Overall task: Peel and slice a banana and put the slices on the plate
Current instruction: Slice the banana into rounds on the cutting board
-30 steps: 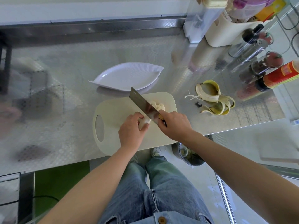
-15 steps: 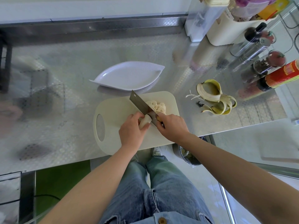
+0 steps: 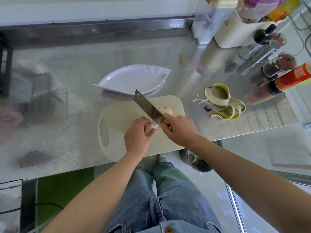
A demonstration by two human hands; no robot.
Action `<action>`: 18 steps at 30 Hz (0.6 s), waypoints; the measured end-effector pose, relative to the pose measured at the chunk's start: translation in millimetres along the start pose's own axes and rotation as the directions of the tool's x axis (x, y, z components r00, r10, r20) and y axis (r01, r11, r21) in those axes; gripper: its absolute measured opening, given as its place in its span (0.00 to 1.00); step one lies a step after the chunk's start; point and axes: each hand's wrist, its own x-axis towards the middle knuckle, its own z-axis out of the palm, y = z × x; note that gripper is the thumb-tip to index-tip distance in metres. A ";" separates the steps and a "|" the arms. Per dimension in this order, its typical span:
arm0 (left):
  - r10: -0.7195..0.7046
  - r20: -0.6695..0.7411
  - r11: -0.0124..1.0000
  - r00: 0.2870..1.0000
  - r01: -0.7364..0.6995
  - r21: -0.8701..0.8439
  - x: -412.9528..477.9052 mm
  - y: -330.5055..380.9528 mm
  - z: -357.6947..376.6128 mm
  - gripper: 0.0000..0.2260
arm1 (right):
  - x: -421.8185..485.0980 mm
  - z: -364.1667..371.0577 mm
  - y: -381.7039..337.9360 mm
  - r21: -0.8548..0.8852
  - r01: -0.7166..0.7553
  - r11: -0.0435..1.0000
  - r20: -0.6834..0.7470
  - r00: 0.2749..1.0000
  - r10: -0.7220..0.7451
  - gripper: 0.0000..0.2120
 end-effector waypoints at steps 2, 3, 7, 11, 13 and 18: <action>0.004 -0.003 1.000 1.000 -0.004 0.002 0.0 0.0 0.3 0.11 | -0.4 1.9 -1.0 -0.001 0.000 1.000 0.016 1.000 0.000 0.08; 0.002 -0.003 1.000 1.000 -0.002 0.002 -0.1 0.1 0.3 0.11 | -0.8 3.7 -1.3 0.000 0.000 1.000 0.023 1.000 0.000 0.08; -0.006 0.011 1.000 1.000 0.006 0.005 0.1 -0.6 0.7 0.12 | -2.3 14.2 -3.5 0.009 -0.020 1.000 0.034 0.999 0.020 0.11; -0.005 0.023 1.000 1.000 0.005 0.016 0.6 -1.6 1.2 0.12 | -3.7 19.9 -3.7 -0.001 -0.044 0.999 0.058 0.997 0.044 0.12; -0.005 0.022 1.000 1.000 0.005 0.020 1.0 -1.8 1.1 0.12 | -4.4 17.7 -3.1 -0.008 -0.036 0.999 0.056 0.998 0.037 0.12; 0.006 0.015 1.000 1.000 -0.006 0.008 1.0 -1.7 0.5 0.12 | -2.8 3.2 -3.7 0.046 -0.051 0.998 -0.012 0.999 0.052 0.09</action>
